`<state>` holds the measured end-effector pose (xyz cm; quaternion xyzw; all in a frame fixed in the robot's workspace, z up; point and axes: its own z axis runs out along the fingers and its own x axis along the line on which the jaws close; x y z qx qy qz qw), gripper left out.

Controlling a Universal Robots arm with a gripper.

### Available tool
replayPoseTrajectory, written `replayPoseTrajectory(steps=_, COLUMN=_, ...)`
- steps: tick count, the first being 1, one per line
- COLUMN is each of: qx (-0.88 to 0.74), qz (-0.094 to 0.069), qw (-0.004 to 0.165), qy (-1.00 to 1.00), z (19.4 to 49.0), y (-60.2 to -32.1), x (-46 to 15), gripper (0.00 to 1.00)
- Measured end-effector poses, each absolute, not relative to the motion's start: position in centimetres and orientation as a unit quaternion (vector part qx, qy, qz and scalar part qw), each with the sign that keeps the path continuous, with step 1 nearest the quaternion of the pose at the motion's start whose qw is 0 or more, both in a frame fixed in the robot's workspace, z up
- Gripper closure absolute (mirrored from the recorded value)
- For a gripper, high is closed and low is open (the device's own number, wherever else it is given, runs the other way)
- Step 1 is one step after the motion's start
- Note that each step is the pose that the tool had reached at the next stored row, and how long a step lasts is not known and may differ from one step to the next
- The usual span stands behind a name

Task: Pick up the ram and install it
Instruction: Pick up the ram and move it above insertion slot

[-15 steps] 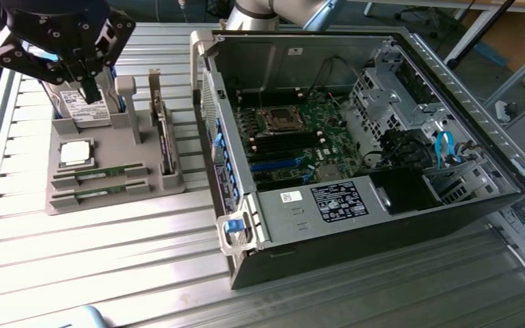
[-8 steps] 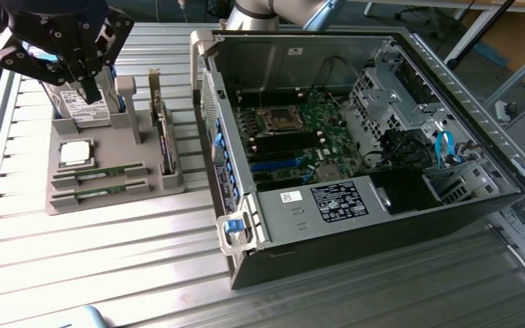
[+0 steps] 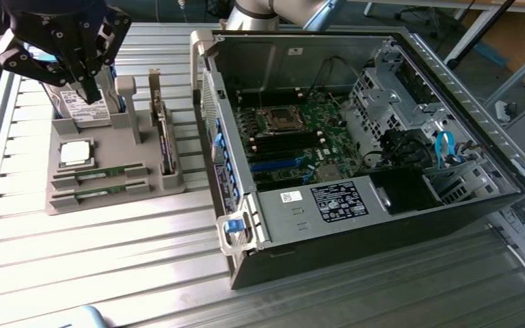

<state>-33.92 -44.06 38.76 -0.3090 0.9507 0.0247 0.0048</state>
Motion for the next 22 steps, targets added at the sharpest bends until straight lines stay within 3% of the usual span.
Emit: replayPoseTrajectory(steps=22, qx=-0.388, qz=0.025, qw=0.003, qy=0.921, z=38.76, y=-44.05, x=-33.93, gripper=0.89)
